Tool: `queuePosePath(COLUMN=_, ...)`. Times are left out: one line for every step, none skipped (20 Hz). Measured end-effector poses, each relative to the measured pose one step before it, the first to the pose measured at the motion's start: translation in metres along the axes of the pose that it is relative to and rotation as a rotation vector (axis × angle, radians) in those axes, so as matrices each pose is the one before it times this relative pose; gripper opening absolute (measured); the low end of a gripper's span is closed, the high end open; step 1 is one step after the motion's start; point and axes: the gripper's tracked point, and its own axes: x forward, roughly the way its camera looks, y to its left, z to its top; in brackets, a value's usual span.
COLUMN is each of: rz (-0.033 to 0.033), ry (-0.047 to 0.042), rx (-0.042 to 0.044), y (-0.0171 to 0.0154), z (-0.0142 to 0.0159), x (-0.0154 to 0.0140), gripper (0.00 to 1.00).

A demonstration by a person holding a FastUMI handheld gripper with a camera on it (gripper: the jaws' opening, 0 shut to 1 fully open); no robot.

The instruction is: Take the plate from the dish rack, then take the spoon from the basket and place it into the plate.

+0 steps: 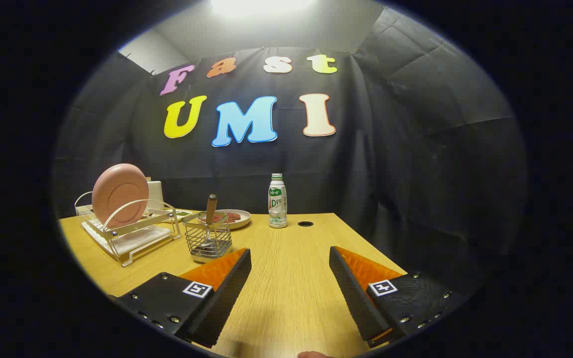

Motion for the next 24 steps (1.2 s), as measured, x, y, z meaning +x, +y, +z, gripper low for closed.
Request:
queuePosePath(rz=0.00096, ry=-0.00685, rx=0.00511, y=-0.00059, z=0.00093, x=0.00254, gripper=0.99)
queuePosePath(rz=0.00285, ry=0.01219, rx=-0.00001, y=0.00186, z=-0.00276, x=-0.00079, gripper=0.99)
queuePosePath(rz=-0.00129, ry=-0.0105, rx=0.00926, y=-0.0017, z=0.00426, x=-0.0013, gripper=0.99)
queuePosePath(rz=0.00227, ry=0.01073, rx=-0.00477, y=0.00252, z=-0.00243, x=0.00024, gripper=0.99)
queuePosePath(rz=-0.0014, ry=-0.01421, rx=0.00028, y=-0.00247, z=0.00204, x=-0.00008, gripper=0.99)
queuePosePath(rz=-0.0012, ry=0.00624, rx=-0.0023, y=0.00061, z=-0.00118, x=0.00465, gripper=0.99)
queuePosePath(rz=-0.00405, ry=0.00406, rx=0.00001, y=-0.00051, z=-0.00088, x=0.00388, gripper=0.98)
queuePosePath(rz=0.00015, ry=0.01041, rx=-0.00115, y=0.00032, z=-0.00048, x=0.01003, gripper=0.99)
queuePosePath(rz=0.00089, ry=0.00758, rx=-0.00425, y=0.002, z=0.00022, x=0.01797, gripper=0.99)
queuePosePath(rz=0.00147, ry=0.0016, rx=-0.00659, y=0.002, z=0.0013, x=0.01537, gripper=0.99)
queuePosePath(rz=0.00264, ry=-0.01045, rx=-0.0036, y=0.00086, z=0.00514, x=0.01115, gripper=0.99)
queuePosePath(rz=-0.00659, ry=-0.01167, rx=-0.00169, y=-0.00085, z=0.00729, x=0.00896, gripper=0.99)
queuePosePath(rz=-0.00043, ry=-0.00472, rx=0.03791, y=0.00108, z=0.00815, x=0.00926, gripper=0.99)
queuePosePath(rz=-0.0036, ry=0.01113, rx=0.02674, y=0.005, z=0.00297, x=0.00871, gripper=0.99)
queuePosePath(rz=-0.00845, ry=0.00626, rx=0.00116, y=0.00223, z=0.00557, x=0.00177, gripper=0.99)
queuePosePath(rz=-0.00613, ry=-0.00555, rx=-0.01156, y=0.00354, z=0.00777, x=-0.00073, gripper=0.99)
queuePosePath(rz=-0.00289, ry=-0.01052, rx=-0.01052, y=0.00431, z=0.01286, x=-0.00433, gripper=0.99)
queuePosePath(rz=-0.00858, ry=-0.00428, rx=-0.01387, y=0.00414, z=0.01163, x=-0.00594, gripper=0.99)
queuePosePath(rz=-0.00416, ry=0.00141, rx=-0.01257, y=0.00452, z=0.01254, x=-0.00726, gripper=0.99)
queuePosePath(rz=0.00212, ry=-0.01002, rx=0.00451, y=0.00738, z=0.01589, x=-0.00972, gripper=0.99)
queuePosePath(rz=-0.00249, ry=-0.01539, rx=0.00644, y=0.00647, z=0.0186, x=-0.00831, gripper=0.98)
queuePosePath(rz=-0.00708, ry=-0.01099, rx=0.00434, y=0.00588, z=0.01711, x=-0.00629, gripper=0.98)
queuePosePath(rz=0.0019, ry=-0.00287, rx=0.00181, y=0.00969, z=0.01639, x=-0.0058, gripper=0.98)
queuePosePath(rz=-0.00086, ry=-0.00156, rx=-0.00347, y=0.0121, z=0.0153, x=-0.00477, gripper=0.98)
